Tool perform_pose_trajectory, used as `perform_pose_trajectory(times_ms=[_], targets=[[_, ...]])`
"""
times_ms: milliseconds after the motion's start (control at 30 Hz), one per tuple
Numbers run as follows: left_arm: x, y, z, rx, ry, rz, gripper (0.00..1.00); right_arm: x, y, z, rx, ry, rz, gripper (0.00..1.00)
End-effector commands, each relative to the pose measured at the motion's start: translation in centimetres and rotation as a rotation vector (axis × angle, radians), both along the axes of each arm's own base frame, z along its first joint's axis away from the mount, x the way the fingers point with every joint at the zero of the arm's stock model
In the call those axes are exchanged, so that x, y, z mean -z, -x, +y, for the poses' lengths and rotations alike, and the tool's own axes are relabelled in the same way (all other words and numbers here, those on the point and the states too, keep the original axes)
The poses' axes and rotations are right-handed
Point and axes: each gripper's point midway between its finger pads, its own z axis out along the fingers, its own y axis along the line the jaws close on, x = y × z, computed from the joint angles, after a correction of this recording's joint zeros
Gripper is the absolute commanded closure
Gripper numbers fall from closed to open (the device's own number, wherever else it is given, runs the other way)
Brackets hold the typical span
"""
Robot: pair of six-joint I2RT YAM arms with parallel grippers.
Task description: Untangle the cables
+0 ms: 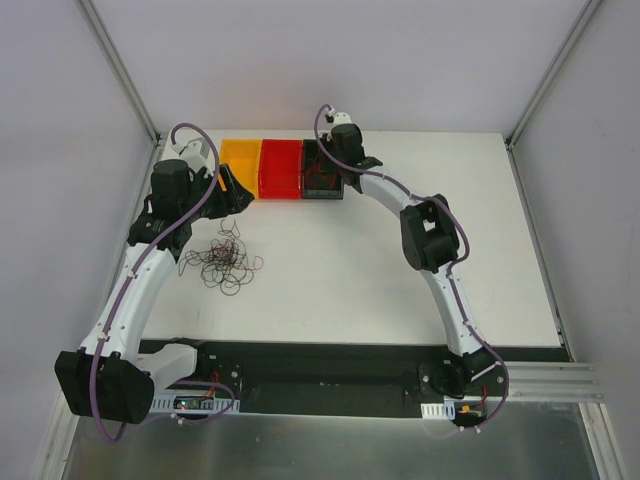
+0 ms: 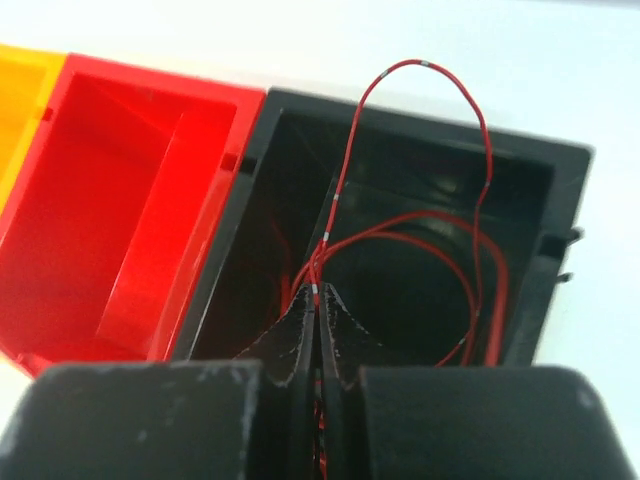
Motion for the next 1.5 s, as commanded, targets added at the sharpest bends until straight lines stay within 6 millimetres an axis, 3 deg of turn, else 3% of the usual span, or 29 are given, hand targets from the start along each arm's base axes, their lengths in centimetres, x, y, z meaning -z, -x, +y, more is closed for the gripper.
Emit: perform_pose_trajectory(times_ms=[0,533,800,967,1200,1467], targets=[[-1.3,0.0,0.0,0.005,0.034,-0.049,0.41,-0.1,1.7,2.3,-0.048,-0.104,0.096,1.0],[-1.3,-0.1,0.0,0.012,0.046,-0.047,0.41,3.1,1.2,2.1,0.073,-0.25,0.264,0.93],[-1.2,-0.2,-0.1,0.013,0.05,-0.041,0.41,3.0,1.0,1.8,0.093,-0.234,0.257,0.87],[-1.3,-0.1,-0.1,0.017,0.054,-0.045,0.41,1.8,1.2,0.9,0.094,-0.157,0.23,0.77],[-1.2,-0.1,-0.1,0.015,0.053,-0.045,0.41,-1.6,1.9,-0.7,0.11,-0.068,0.185,0.61],[-1.2,-0.1,0.4,-0.002,0.042,-0.055,0.41,-4.9,2.9,-0.7,0.081,-0.052,0.155,0.46]])
